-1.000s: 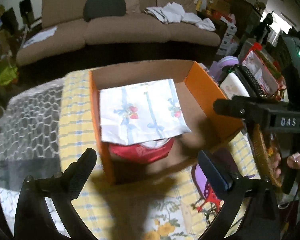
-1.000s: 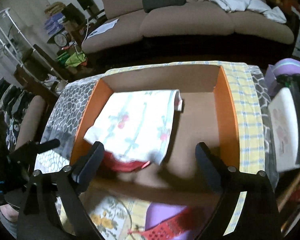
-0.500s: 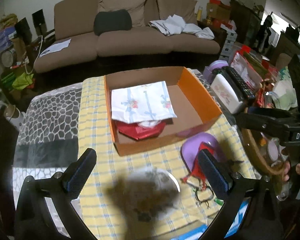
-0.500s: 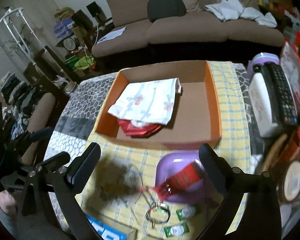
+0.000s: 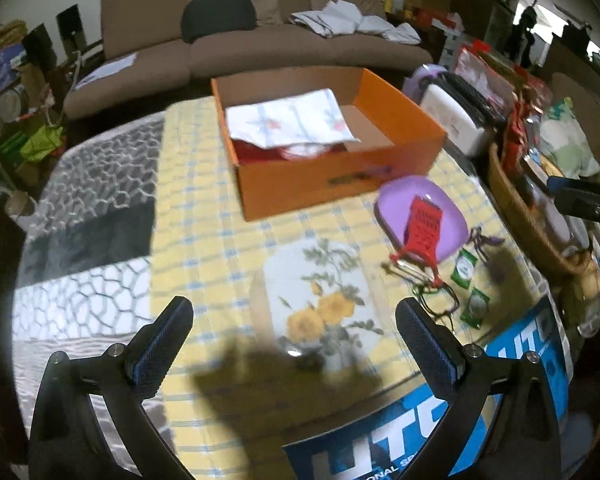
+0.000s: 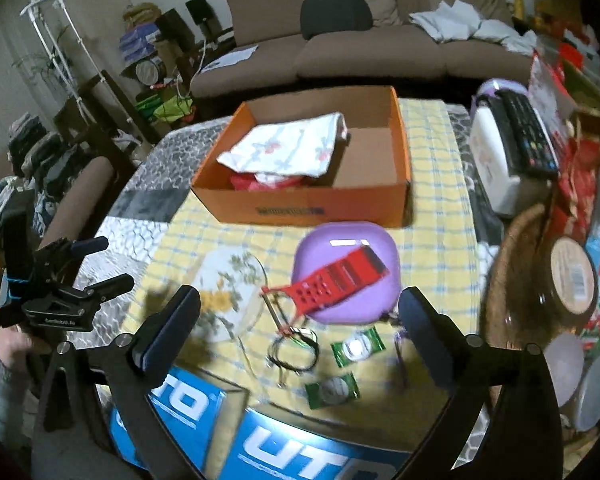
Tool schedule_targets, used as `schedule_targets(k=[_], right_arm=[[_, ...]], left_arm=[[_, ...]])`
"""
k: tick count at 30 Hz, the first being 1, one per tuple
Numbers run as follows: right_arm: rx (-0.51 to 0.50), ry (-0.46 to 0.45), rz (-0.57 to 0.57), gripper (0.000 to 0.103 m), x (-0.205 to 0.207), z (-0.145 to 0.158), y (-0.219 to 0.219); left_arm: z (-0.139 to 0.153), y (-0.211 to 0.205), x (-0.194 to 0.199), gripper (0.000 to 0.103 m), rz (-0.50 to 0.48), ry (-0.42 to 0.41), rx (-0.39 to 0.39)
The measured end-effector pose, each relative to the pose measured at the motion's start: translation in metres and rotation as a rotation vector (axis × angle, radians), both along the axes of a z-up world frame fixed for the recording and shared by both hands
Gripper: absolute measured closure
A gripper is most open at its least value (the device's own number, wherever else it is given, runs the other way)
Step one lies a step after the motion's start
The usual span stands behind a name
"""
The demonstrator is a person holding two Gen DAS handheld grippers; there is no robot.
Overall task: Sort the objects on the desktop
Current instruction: 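Withdraw both grippers from the box toward the purple plate, then grasp the red grater on the purple plate with the left gripper and lift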
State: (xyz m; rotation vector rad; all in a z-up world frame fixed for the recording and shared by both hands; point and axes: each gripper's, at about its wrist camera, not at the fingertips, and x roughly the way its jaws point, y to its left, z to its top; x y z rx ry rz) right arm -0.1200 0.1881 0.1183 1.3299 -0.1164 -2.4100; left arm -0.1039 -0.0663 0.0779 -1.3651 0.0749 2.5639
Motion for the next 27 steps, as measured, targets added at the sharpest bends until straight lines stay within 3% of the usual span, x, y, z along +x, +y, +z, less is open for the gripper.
schedule_targets(k=[6, 10, 14, 17, 22, 27], right_arm=[[-0.006, 0.021, -0.104, 0.003, 0.014, -0.027, 0.03], [-0.021, 0.035, -0.155, 0.003, 0.015, -0.044, 0.043], [-0.038, 0.07, -0.205, 0.003, 0.009, -0.05, 0.057], [-0.024, 0.086, -0.209, 0.003, 0.004, -0.055, 0.066], [-0.092, 0.029, -0.212, 0.003, -0.003, -0.069, 0.079], [-0.089, 0.038, -0.207, 0.003, -0.003, -0.067, 0.083]], left_arm=[[-0.015, 0.053, -0.004, 0.0, -0.132, 0.021, 0.011], [-0.026, 0.108, -0.018, 0.0, -0.231, 0.029, -0.068], [-0.041, 0.146, -0.046, 0.0, -0.246, 0.018, -0.1], [-0.057, 0.169, -0.062, 0.0, -0.265, 0.013, -0.175], [-0.08, 0.188, -0.079, 0.0, -0.288, -0.006, -0.285], [-0.087, 0.193, -0.086, 0.002, -0.31, -0.037, -0.224]])
